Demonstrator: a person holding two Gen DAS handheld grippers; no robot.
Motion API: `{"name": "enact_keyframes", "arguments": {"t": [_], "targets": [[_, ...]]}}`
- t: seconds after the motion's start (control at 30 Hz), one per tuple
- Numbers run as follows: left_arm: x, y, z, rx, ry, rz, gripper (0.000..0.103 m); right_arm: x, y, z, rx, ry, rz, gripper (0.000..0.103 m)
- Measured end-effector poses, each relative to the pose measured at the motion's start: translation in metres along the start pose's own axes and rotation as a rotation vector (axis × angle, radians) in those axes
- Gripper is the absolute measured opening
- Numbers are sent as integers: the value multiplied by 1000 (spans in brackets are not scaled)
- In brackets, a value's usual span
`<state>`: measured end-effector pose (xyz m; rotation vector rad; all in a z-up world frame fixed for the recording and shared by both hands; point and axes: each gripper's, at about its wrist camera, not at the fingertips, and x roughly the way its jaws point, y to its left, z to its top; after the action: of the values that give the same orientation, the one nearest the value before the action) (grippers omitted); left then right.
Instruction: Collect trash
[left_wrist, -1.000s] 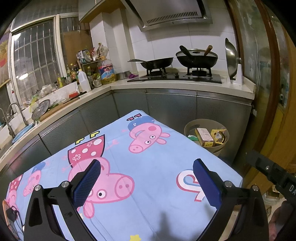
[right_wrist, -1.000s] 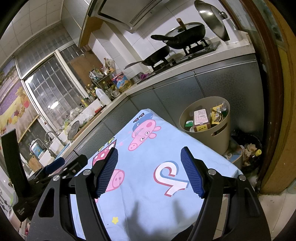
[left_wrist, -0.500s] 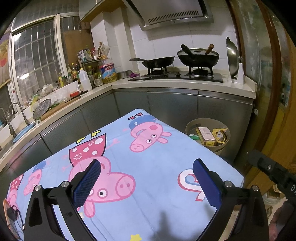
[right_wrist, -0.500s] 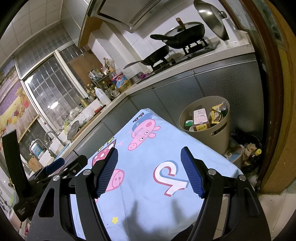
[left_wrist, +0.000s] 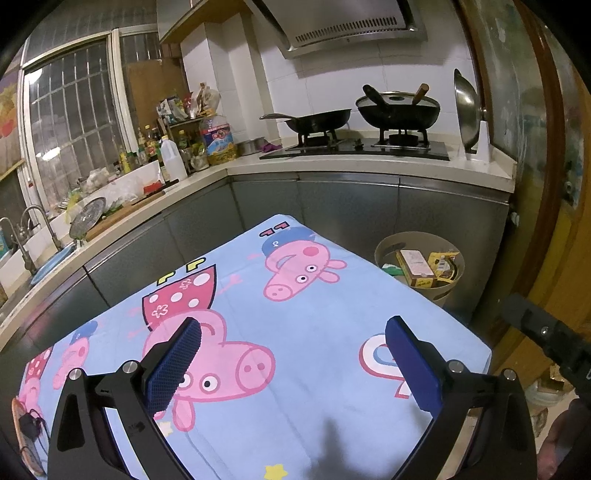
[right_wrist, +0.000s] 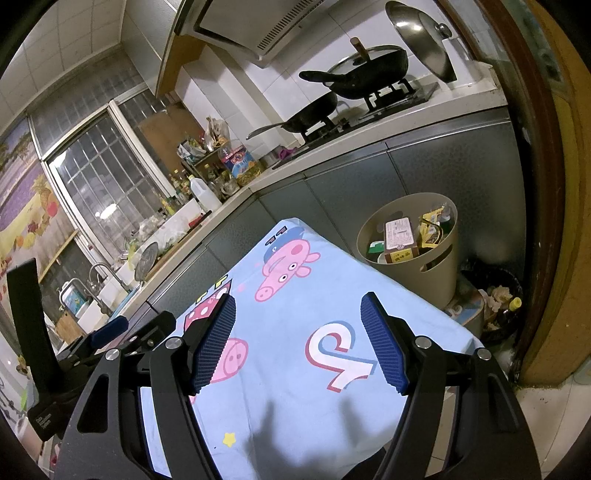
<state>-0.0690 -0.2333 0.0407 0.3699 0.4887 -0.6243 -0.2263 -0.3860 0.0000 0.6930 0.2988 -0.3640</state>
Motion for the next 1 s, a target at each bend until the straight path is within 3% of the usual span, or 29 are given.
{"name": "enact_keyframes", "arguments": {"t": [0.23, 0.47, 1.0], "targets": [[6, -1, -1, 41, 46, 1, 99, 0, 0, 0, -1, 0, 0, 70], [3, -5, 0, 85, 35, 33, 99, -1, 1, 0, -1, -1, 0, 70], [6, -4, 7, 78, 45, 16, 99, -5, -3, -3, 5, -9, -5, 70]]}}
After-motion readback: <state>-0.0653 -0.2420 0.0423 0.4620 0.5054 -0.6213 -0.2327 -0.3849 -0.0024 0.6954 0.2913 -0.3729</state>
